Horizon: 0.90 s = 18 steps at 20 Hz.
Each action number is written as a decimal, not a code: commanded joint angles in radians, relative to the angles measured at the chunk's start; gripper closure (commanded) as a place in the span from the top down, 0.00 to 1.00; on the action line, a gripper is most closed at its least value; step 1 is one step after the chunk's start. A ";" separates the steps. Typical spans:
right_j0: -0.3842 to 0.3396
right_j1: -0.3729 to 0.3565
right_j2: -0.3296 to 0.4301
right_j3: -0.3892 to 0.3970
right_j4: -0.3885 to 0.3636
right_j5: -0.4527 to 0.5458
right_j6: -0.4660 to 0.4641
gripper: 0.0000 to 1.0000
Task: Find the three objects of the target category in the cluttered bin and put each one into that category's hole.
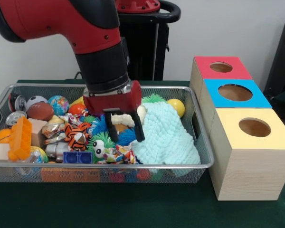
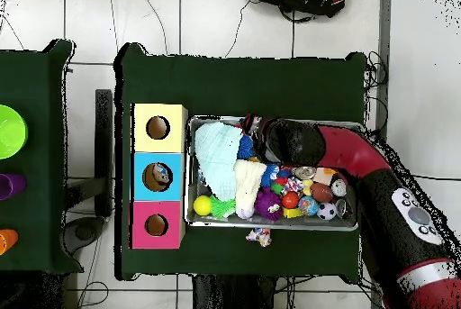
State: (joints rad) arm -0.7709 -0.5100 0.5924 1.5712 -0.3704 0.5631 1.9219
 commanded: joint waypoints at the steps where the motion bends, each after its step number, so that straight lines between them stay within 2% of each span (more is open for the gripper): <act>1: -0.050 0.094 0.076 -0.180 -0.069 0.197 -0.370 1.00; 9: -0.116 0.130 0.116 -0.189 -0.071 0.228 -0.420 1.00; 14: -0.084 0.056 0.069 -0.185 -0.146 0.267 -0.429 1.00; 15: -0.094 0.011 0.068 -0.149 -0.142 0.281 -0.426 1.00; 18: -0.089 -0.010 0.063 -0.131 -0.172 0.273 -0.419 1.00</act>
State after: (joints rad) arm -0.8753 -0.4569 0.6590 1.4409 -0.4346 0.7037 1.8219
